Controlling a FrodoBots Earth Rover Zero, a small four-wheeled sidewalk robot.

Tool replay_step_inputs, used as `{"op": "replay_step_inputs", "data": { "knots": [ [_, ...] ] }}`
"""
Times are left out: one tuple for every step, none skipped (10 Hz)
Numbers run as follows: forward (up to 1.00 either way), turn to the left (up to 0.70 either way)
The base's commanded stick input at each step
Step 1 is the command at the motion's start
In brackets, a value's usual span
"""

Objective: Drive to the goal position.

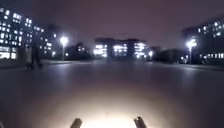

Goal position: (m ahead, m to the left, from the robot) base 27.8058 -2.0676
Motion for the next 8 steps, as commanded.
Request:
{"op": "replay_step_inputs", "data": {
  "knots": [
    [1.00, 0.00],
    [1.00, 0.00],
    [1.00, 0.00],
    [1.00, 0.00],
    [1.00, 0.00],
    [1.00, 0.00],
    [1.00, 0.00],
    [1.00, 0.00]
  ]
}}
